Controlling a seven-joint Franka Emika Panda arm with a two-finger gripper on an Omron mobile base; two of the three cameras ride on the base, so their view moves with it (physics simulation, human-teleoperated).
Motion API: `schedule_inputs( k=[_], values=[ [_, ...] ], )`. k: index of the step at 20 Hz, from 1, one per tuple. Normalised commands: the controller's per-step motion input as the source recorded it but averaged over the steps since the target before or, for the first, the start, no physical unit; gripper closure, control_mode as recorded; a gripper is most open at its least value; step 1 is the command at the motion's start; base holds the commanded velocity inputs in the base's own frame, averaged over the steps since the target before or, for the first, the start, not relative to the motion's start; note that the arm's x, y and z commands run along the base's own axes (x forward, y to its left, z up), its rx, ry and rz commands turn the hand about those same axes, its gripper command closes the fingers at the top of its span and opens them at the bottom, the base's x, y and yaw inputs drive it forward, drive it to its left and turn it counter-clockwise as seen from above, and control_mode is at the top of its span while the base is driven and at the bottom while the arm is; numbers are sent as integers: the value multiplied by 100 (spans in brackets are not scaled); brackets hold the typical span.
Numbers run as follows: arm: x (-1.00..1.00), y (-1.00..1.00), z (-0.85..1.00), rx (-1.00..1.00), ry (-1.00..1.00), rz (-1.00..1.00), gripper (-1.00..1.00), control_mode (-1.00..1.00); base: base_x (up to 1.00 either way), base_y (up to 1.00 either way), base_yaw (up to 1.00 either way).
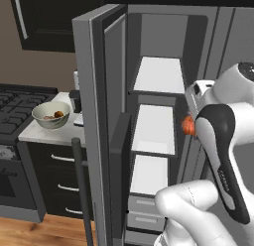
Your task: Take the potato, mango, and squash from the freezer and place them in the bowl on the counter.
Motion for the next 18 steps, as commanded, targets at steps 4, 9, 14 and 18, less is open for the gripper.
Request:
schedule_inputs(
  k=[4, 9, 14, 18],
  values=[
    [-88, -1, 0, 0, -4, 0, 100, -100, 0, 0, 0],
    [-77, -15, 17, 6, 0, 0, 100, -100, 0, 0, 0],
    [-66, 0, 50, 7, -2, 0, 100, -100, 0, 0, 0],
    [0, 0, 0, 0, 0, 0, 100, 100, -20, 25, 0]
  ],
)
